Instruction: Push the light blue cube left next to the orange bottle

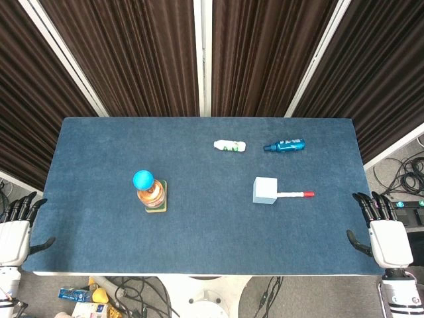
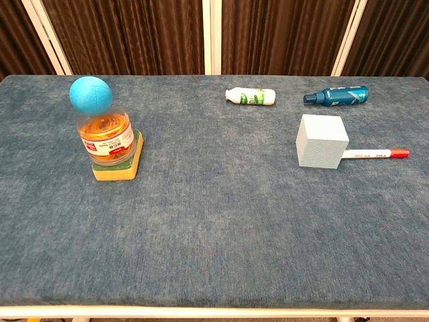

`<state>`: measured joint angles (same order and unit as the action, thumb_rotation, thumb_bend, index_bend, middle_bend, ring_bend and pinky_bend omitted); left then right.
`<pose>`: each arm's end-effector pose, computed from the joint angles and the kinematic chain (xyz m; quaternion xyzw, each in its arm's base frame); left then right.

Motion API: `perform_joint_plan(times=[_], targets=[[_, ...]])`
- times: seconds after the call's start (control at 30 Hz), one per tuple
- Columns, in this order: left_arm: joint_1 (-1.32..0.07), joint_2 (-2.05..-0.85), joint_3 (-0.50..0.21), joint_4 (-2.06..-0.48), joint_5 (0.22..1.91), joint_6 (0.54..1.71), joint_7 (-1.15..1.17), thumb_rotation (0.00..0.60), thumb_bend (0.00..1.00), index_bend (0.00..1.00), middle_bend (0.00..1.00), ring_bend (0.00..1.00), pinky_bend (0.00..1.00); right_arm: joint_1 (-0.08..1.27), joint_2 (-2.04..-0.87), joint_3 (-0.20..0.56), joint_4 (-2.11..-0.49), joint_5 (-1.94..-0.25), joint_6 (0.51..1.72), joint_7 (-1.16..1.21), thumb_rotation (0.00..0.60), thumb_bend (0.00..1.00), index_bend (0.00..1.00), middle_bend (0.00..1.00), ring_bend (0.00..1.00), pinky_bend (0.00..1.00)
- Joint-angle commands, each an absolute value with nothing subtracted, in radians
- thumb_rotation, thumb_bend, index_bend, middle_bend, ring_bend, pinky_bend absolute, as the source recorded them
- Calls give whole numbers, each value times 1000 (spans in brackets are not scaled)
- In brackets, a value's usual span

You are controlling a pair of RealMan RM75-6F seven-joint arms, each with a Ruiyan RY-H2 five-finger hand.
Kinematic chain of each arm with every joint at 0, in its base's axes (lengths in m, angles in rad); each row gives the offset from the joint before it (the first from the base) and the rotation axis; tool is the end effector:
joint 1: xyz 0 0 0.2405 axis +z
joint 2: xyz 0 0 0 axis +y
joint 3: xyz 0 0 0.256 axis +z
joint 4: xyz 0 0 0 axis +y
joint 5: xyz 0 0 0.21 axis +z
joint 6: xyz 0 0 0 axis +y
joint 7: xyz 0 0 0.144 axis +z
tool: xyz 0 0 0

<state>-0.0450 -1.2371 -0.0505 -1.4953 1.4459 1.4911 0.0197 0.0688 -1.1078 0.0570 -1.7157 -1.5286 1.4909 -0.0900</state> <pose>-0.3367 0.1686 0.1353 -0.5694 -0.4049 -0.3639 0.6160 -0.2888 -0.1760 0.1540 0.5996 -0.3825 0.3953 0.5813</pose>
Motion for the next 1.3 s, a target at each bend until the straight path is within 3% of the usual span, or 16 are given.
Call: perform_joint_plan(times=[0.03,0.63,0.93,1.1,1.3], targets=[[-47,-1238,-52,-1496,1444,1489,21,600,152,215,157,97,101,70,-1108,58,-1716,-1528,1490,-92,600,214,100,121,0,0],[-52,-1241,-51,-1498,1442,1481,25,600,153,216,157,97,101,85,-1110,66,-1719,-1517,1472,-125,600,216,100,155,0,0],[-46,-1240,-46,-1503,1441,1485,27,600,153,216,157,97,101,235,-1155,124,-1666,-1373,1230,-272,600,221,311,299,0,0],[-41,-1240,-43,-1503,1435,1484,27,600,153,216,157,97,101,338,-1243,154,-1554,-1265,1082,-347,600,221,326,325,0,0],[-41,-1238,-41,-1508,1430,1477,31,600,152,216,157,97,101,427,-1369,167,-1396,-1205,986,-383,600,221,336,336,1,13]])
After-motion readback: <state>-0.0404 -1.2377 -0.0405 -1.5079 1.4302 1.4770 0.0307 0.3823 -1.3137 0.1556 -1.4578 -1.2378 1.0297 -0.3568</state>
